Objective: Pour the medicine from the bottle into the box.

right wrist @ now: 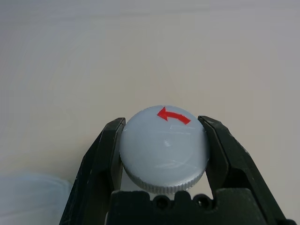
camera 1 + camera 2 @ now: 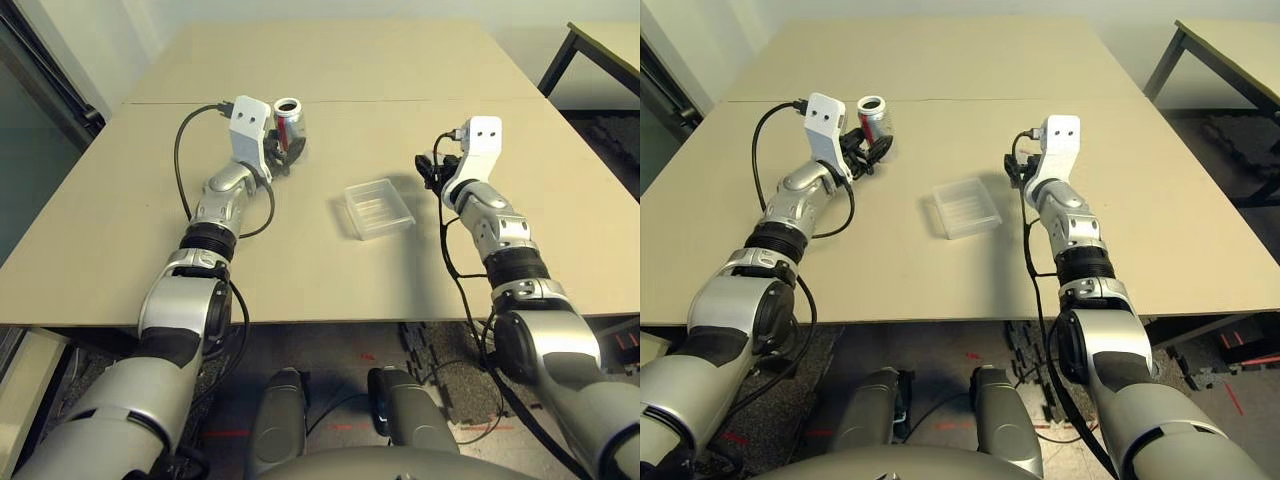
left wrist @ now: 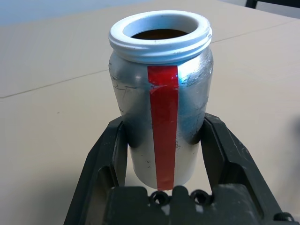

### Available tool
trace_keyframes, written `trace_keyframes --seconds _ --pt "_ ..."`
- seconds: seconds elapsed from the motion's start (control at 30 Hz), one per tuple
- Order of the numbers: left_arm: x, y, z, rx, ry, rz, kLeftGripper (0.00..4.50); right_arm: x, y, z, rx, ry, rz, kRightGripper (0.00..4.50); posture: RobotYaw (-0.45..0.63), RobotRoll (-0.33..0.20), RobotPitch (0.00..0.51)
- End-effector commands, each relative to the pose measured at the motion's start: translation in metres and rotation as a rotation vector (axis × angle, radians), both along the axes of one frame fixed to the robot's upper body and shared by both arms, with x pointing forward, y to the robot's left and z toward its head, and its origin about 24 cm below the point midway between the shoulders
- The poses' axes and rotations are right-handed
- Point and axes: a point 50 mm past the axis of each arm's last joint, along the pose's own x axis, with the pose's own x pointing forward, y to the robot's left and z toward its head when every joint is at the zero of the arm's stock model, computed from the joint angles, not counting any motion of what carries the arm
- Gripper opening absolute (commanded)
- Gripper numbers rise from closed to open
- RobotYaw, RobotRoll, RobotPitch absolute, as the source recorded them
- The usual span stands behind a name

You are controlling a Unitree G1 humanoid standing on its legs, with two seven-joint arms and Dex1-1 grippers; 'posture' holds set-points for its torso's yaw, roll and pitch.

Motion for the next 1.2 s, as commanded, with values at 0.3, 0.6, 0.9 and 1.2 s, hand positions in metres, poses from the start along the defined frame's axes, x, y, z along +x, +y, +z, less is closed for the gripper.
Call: trace_keyframes --seconds 0.3,0.6,0.9,1.2 --pt "-0.005 0.012 -0.021 0.010 0.082 0.046 2.46 -0.003 -0.004 -0.021 -0.019 0.079 -0.006 2.59 0.00 0.000 0.085" --pt "-0.004 0.012 -0.023 0.012 0.098 0.045 2.46 -0.002 -0.003 -0.015 -0.013 0.071 0.016 4.50 -0.01 0.000 0.085" --pt "-0.001 0.014 -0.017 0.015 0.107 0.047 2.46 -0.001 -0.008 0.034 0.035 -0.058 0.040 4.50 -0.02 0.000 0.086" --pt "0.009 0.017 0.010 0.072 0.076 0.053 2.46 -0.047 -0.023 0.052 -0.097 -0.055 0.176 4.50 -0.04 0.000 0.084"
